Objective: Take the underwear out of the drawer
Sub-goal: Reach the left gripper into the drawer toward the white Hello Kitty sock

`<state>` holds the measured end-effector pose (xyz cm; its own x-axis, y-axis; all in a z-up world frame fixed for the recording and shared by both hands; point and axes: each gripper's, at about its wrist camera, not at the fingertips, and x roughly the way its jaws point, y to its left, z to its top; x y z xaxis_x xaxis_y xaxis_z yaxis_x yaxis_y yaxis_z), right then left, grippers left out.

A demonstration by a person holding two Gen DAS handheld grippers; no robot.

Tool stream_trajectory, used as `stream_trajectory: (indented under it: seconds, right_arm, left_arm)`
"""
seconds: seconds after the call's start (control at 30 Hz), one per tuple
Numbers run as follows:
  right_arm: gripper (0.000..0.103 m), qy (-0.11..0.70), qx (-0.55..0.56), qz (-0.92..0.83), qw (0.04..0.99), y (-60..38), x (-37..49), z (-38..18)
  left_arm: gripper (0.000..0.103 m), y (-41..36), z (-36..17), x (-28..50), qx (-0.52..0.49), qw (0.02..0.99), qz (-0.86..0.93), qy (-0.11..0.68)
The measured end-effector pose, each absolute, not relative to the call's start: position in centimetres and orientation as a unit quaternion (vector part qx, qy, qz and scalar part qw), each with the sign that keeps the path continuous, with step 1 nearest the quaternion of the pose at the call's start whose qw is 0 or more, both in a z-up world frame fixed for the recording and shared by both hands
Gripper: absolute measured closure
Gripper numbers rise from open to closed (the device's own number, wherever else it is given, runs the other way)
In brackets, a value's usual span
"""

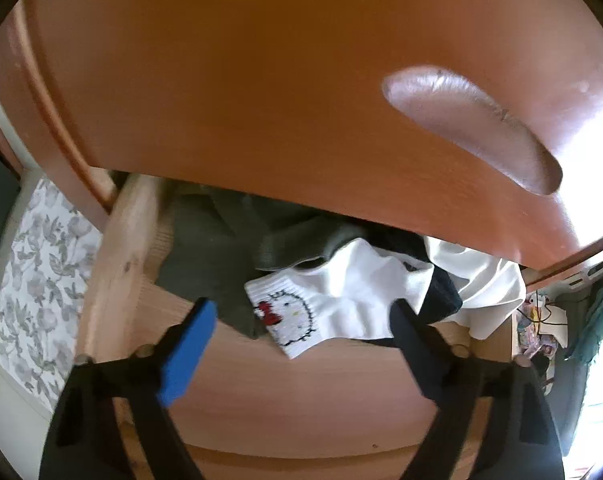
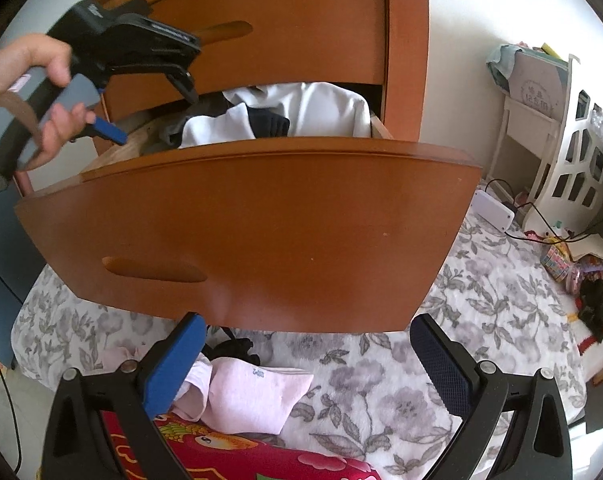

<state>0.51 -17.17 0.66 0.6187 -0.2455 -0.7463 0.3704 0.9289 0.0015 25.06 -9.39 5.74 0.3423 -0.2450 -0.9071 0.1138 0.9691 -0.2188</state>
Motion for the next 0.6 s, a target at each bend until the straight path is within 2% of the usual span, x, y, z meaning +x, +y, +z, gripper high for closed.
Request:
stream_trajectory:
  seconds: [0.03, 0.3, 0.43, 0.6]
  right_arm:
    - [0.000, 0.401, 0.079, -0.171, 0.896, -17.2, 0.5, 0.7]
    - [0.000, 0.407, 0.086, -0.166, 0.894, -17.3, 0.6, 0.4]
    - [0.000, 0.407, 0.089, -0.168, 0.894, -17.4, 0.6, 0.4]
    - [0.000, 0.410, 0.088, -0.167, 0.892, -17.4, 0.7, 0.3]
  left_arm:
    - [0.024, -9.5, 5.5, 25.2, -0.064, 0.814, -0.111, 0.567]
    - [0.037, -10.9, 4.1, 26.0, -0.070, 0.810, -0.106, 0.572]
    - [0.048, -10.8, 4.0, 26.6, -0.078, 0.815, -0.101, 0.566]
    - [0.056, -11.1, 4.0, 28.1, -0.090, 0.820, -0.094, 0.557]
